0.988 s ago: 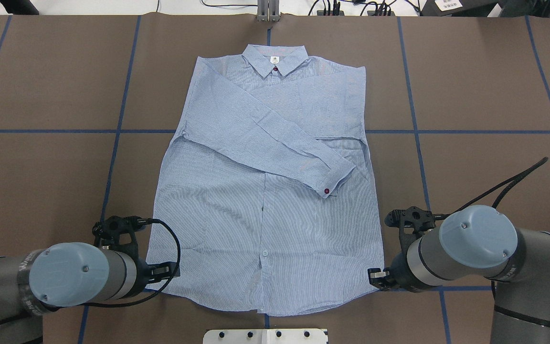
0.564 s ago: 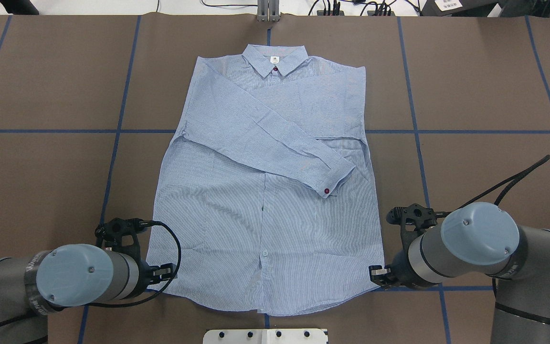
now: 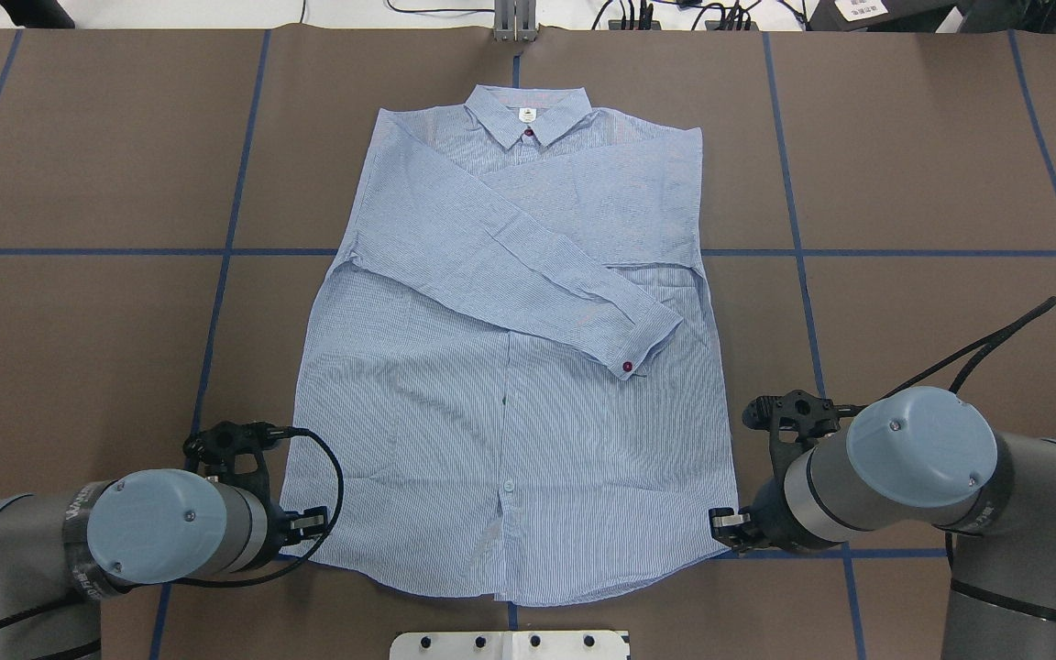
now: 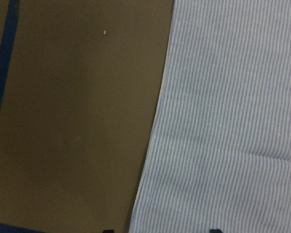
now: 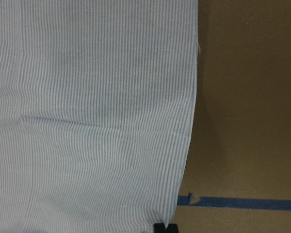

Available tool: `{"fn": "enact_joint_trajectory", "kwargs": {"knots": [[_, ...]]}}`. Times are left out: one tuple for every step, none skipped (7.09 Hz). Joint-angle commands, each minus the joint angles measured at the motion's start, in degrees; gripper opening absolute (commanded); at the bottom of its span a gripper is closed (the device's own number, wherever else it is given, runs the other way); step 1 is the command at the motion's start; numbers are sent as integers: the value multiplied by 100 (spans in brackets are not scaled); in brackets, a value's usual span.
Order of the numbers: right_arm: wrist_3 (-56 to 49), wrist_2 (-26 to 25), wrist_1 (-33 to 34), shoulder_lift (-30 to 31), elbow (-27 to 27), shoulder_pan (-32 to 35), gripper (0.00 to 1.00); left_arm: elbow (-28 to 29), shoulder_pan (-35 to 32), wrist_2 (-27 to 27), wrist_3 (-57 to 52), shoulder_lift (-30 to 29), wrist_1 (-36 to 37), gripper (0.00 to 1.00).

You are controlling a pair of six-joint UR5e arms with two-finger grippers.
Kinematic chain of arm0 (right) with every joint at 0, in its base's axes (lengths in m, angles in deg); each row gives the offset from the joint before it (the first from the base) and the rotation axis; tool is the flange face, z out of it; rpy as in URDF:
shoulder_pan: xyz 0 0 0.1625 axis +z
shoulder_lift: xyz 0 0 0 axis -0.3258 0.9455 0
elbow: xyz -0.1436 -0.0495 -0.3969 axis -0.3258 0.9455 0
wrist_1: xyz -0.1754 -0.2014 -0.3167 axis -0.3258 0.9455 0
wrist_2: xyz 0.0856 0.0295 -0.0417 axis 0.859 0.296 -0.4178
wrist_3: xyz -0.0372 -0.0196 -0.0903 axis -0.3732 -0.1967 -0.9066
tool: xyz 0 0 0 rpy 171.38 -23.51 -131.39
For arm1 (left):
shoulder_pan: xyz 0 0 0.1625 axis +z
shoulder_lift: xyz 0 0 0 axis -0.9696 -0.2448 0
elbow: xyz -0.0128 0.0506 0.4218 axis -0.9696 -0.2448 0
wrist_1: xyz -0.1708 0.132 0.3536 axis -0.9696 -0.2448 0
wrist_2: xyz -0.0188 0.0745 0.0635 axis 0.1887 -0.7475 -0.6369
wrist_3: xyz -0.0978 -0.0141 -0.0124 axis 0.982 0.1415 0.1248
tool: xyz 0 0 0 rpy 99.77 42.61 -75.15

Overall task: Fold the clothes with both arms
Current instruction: 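Hold the hem corners closed in both grippers, pinching the fabric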

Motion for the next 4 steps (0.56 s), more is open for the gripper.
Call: {"fn": "enact_joint_trajectory", "kwargs": {"knots": [[0,0,0,-3,1,16,0,27,0,0,-2,12,0,62],[0,0,0,6,1,16,0,27,0,0,-2,12,0,55],[0,0,0,6,1,16,0,18,0,9,-2,3,0,47],[0,0,26,6,1,24,0,18,0,9,-2,12,0,38]]}}
